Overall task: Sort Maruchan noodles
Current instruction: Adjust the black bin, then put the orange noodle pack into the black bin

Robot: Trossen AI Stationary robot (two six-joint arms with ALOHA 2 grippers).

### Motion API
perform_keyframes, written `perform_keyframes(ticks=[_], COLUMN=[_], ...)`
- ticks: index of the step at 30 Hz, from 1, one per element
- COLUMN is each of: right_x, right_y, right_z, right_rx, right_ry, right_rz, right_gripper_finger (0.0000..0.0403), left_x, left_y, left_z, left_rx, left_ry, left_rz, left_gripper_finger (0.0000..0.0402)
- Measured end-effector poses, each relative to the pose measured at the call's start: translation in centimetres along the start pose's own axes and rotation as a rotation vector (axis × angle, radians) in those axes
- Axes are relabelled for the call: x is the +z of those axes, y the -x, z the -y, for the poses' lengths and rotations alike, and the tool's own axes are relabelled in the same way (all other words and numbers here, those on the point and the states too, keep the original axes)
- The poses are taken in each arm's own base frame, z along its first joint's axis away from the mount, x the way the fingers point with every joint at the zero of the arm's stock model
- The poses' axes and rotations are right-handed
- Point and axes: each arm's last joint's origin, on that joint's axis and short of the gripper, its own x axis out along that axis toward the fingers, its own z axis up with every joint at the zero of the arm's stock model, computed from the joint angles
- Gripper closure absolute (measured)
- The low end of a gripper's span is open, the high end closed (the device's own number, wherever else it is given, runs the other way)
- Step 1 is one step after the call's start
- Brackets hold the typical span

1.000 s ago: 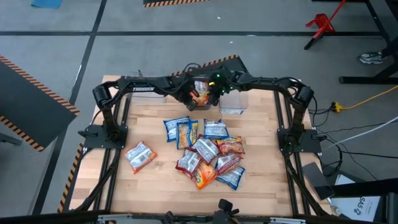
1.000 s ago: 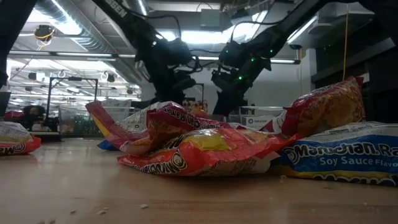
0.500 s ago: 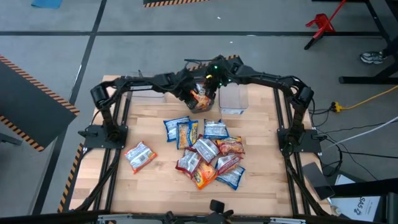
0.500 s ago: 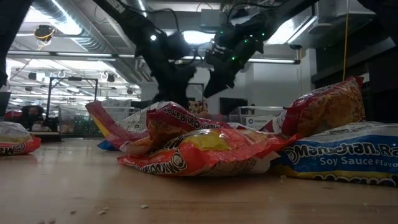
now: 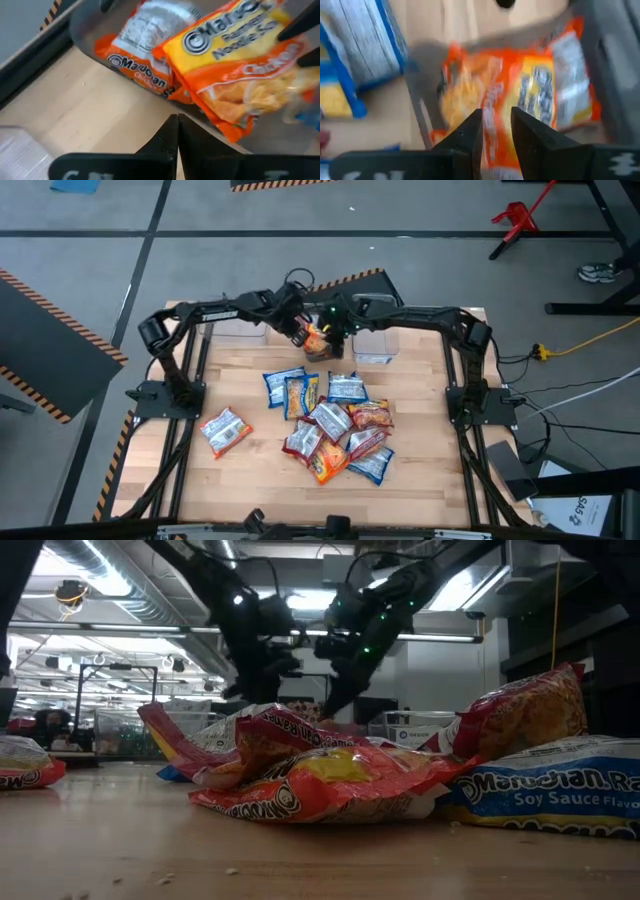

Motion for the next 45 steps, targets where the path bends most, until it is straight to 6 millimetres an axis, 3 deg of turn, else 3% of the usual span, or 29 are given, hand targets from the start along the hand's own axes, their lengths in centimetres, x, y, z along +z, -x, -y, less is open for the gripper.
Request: perform_keyframes(ticks=[5, 10, 24, 30, 33, 37, 42, 45], right_x=[-0.8, -1.5, -1.1, 0.4, 1.5, 3.0, 4.4, 4.8], right_y=[-1.2, -1.7, -1.5, 0.6, 2.6, 6.1, 9.6, 11.1], right_z=[-0.2, -0.3, -0.1, 0.2, 0.4, 0.4, 0.2, 0.0], right_rx=[0.033, 0.061, 0.026, -0.047, -0.063, -0.068, -0.059, -0.035], right_ry=[0.011, 0.011, 0.072, 0.1, 0.12, 0.137, 0.137, 0.141], right_rz=[-0.06, -0.124, -0.087, -0.052, -0.043, -0.028, 0.015, 0.061], right_gripper_finger=[0.0315, 0.0315, 0.0315, 0.0315, 0.0315, 0.0315, 0.0315, 0.0315], left_x=[-0.5, -0.2, 1.6, 1.8, 1.9, 0.9, -3.1, -5.9], left_y=[-2.6, -3.6, -3.8, -3.4, -1.1, 4.6, 13.0, 16.3], left_z=[-0.2, -0.6, -1.5, -2.8, -3.0, -2.1, 1.0, 3.2], left_rx=[-0.001, -0.001, -0.011, 0.002, -0.033, -0.077, -0.1, -0.149], left_ry=[0.002, -0.01, -0.008, 0.039, 0.07, 0.02, -0.073, -0.157], left_rz=[-0.068, -0.042, 0.134, 0.139, 0.135, 0.101, 0.041, -0.003], left_gripper_finger=[0.0401, 0.0401, 0.0401, 0.0401, 0.0401, 0.0401, 0.0401, 0.0397])
